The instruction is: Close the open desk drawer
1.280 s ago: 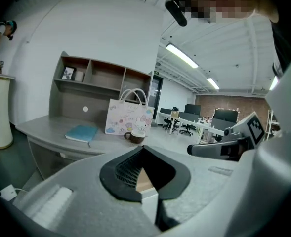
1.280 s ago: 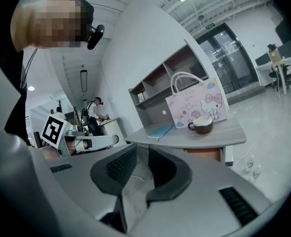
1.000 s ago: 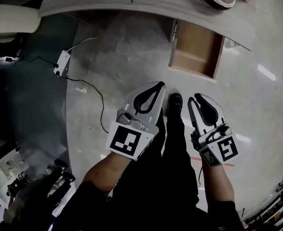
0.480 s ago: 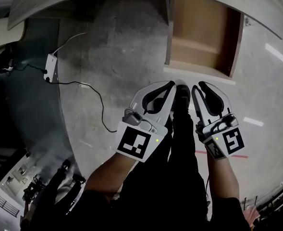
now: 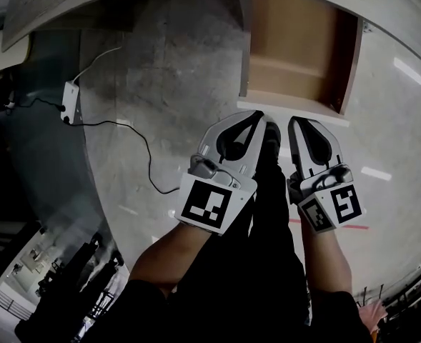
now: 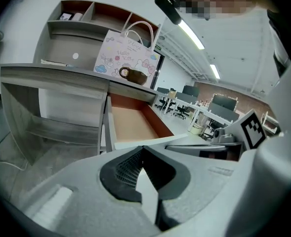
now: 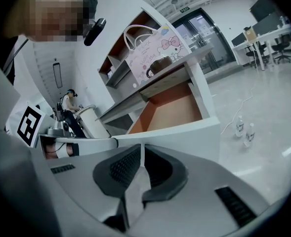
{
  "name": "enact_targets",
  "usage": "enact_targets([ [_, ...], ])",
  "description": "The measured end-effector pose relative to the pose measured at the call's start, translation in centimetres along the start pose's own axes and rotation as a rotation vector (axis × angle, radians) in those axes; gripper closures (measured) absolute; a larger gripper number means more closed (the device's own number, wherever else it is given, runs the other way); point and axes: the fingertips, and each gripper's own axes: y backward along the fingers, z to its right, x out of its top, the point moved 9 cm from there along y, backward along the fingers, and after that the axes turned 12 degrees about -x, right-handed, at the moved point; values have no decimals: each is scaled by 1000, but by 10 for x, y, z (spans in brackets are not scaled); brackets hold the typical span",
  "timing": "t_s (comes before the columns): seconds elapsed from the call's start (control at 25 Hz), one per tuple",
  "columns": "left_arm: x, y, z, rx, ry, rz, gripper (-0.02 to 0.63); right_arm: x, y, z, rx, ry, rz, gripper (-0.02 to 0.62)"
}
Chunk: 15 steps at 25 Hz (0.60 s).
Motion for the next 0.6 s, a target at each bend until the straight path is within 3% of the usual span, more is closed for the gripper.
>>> enact_targets([
  [0.32, 24, -1, -8, 39, -19, 83, 601, 49, -8, 5, -42, -10, 148, 558],
  [0.44, 8, 3, -3, 33, 0, 56, 601, 31, 8, 2, -11, 20, 89, 558],
  [0.6, -33, -9, -1, -21, 30, -18, 601, -26, 6, 15, -28, -7, -51, 558],
])
